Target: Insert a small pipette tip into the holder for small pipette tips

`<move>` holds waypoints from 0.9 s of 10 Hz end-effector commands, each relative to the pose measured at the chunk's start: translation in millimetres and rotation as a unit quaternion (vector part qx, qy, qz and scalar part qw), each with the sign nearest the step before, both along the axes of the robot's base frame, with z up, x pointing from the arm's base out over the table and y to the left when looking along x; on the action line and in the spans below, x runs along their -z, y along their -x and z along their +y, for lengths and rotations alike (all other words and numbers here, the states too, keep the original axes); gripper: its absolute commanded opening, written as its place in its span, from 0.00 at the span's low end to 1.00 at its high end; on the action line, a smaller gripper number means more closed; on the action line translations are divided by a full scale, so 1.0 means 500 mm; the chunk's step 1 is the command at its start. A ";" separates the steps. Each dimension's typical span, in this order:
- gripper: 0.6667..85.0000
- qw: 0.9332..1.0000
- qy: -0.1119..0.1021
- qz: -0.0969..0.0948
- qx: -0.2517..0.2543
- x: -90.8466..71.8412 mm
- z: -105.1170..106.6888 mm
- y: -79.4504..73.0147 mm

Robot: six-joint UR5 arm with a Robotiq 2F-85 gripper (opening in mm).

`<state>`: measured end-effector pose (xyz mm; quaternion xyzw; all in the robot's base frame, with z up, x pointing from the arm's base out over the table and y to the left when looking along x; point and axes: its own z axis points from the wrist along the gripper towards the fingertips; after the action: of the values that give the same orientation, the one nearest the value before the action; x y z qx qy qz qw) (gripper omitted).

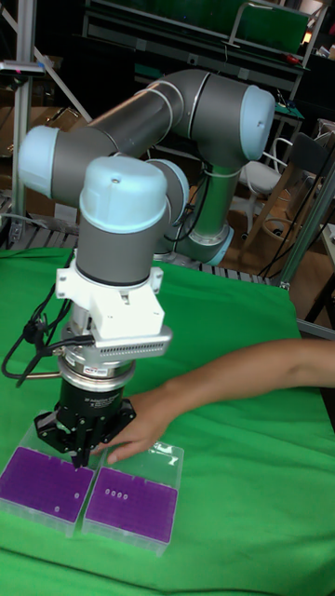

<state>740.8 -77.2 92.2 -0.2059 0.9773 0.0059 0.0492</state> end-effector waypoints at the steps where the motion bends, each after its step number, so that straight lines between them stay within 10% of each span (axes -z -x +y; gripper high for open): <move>1: 0.00 1.000 -0.009 0.005 0.029 -0.020 0.054 -0.016; 9: 0.00 0.998 0.000 -0.001 0.063 0.014 0.157 -0.047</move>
<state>759.0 -12.0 91.1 -0.1507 0.9875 0.0017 0.0460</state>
